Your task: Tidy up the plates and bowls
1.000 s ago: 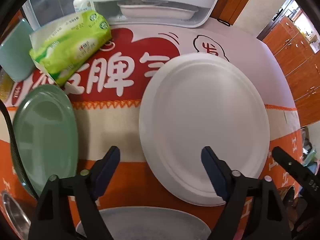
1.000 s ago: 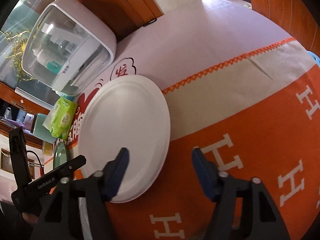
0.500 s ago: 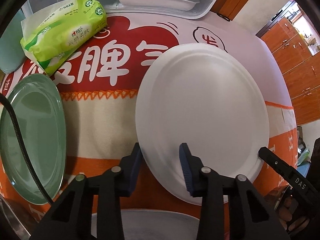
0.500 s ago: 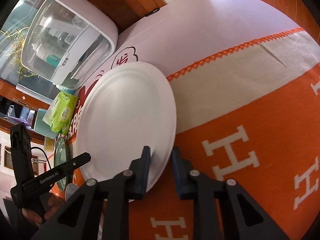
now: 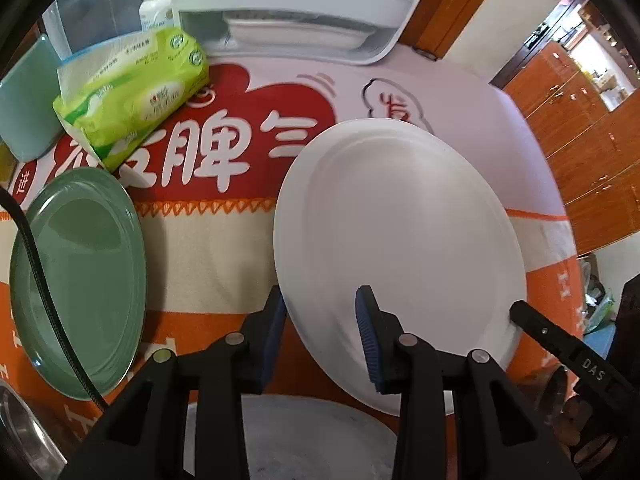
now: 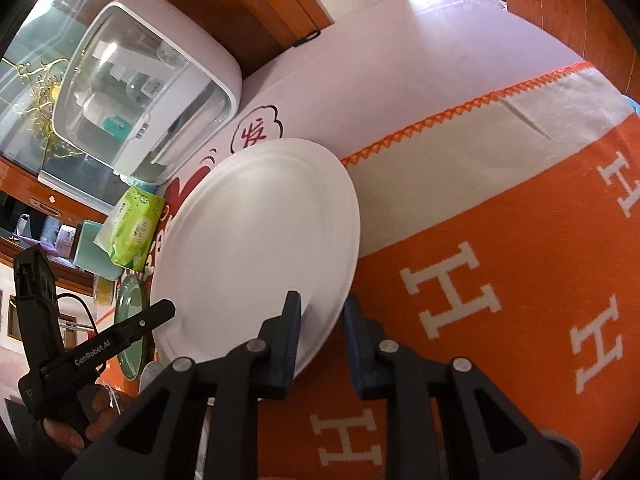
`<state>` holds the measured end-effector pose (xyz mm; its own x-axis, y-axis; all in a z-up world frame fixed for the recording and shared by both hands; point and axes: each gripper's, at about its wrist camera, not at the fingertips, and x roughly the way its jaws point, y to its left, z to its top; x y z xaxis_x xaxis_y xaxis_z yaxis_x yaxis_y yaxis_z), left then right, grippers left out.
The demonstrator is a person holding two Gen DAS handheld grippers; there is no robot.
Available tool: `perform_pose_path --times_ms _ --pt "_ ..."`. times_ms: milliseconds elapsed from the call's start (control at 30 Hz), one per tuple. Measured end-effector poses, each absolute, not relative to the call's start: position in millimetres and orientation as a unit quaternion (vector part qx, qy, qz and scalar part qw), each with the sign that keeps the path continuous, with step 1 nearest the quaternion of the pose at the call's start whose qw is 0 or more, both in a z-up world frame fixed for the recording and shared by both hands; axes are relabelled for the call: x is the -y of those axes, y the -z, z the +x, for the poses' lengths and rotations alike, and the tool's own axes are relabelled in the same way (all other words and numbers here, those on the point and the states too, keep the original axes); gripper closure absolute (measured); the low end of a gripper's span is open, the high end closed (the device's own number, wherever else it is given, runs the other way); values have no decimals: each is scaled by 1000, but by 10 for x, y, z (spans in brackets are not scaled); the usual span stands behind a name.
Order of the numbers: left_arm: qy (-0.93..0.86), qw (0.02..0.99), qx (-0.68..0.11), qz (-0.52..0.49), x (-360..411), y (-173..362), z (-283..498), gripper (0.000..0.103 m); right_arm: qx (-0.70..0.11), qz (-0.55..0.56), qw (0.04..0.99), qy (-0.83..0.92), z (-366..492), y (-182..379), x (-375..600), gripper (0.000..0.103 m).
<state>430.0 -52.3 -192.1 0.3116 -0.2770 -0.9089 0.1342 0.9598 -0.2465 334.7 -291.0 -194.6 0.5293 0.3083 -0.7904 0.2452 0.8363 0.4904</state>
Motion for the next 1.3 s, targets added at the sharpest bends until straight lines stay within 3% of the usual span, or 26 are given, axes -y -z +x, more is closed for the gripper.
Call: perform_pose_path --times_ms 733,1300 --pt "193 838 -498 -110 309 900 3242 69 -423 279 862 -21 2227 1050 2814 82" --pt "221 846 -469 -127 -17 614 2017 67 -387 270 881 -46 1100 913 2645 81"
